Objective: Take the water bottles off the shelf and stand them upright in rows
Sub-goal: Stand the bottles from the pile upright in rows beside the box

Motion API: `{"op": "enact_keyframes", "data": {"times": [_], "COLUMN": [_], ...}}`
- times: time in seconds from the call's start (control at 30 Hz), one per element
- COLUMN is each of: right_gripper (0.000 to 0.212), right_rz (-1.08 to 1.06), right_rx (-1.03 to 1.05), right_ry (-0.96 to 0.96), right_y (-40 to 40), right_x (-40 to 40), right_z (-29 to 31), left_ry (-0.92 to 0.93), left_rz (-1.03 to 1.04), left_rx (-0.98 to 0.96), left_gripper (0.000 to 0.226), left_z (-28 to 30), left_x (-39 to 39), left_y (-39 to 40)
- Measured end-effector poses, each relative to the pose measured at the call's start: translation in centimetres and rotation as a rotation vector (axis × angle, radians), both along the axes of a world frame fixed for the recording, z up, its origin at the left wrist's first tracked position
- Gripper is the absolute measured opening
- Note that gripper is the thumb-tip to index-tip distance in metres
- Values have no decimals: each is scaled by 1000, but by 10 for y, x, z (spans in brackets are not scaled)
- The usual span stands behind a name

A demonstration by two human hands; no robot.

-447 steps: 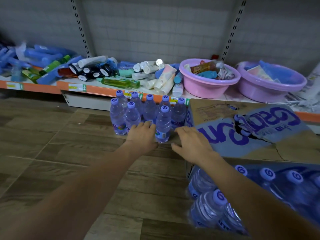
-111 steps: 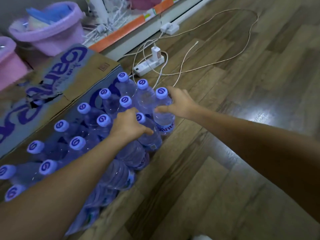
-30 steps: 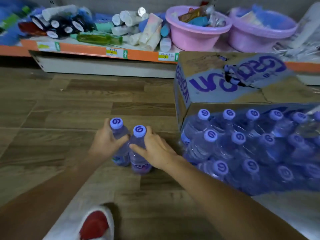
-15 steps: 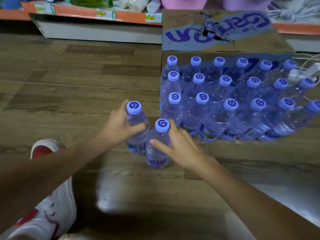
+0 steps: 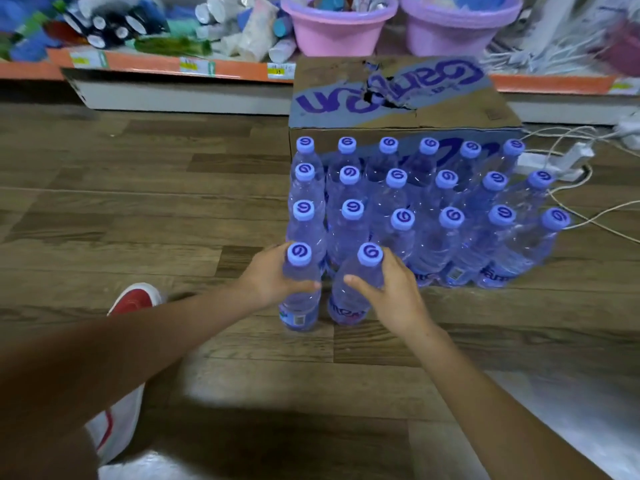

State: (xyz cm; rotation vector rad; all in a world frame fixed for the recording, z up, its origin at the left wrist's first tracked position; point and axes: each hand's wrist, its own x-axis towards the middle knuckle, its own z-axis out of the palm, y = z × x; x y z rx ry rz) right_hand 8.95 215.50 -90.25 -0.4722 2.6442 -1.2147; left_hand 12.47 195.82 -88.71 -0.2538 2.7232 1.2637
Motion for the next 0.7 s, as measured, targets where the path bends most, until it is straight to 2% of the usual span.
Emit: {"op": "enact_keyframes", "data": {"times": [0.1, 0.13, 0.23, 0.33, 0.43, 0.5, 0.57, 0.63, 0.7], "right_gripper": [55, 55, 54, 50, 59, 64, 60, 56, 49], "right_rz": [-13, -21, -80, -132, -181, -258, -293, -312, -298], "right_rx": [-40, -43, -97, -173, -154, -153, -173, -176, -182], "right_ry": [1, -7, -42, -90, -62, -58, -84, -104, -135], "right_y": [2, 0, -8, -10, -9, -12, -18, -23, -23], "right_x": [-1, -1, 6, 7, 8, 15, 22, 22, 19], "right_z": [1, 1, 1, -1, -10, -13, -10, -3, 4], "left_ry": [31, 35, 94, 137, 181, 229, 257, 265, 249], "left_rz": [51, 65, 94, 47, 23, -17, -13, -11, 1], "left_rx": [16, 36, 85, 63, 112, 112, 148, 258, 368], "left_gripper": [46, 45, 48, 72, 55, 56, 51, 44, 47], "left_z": [-4, -6, -9, -18, -31, -39, -47, -56, -65], "left_x": [3, 3, 7, 7, 5, 6, 7, 6, 5], "left_y": [5, 7, 16, 19, 9, 6, 8, 9, 6]}}
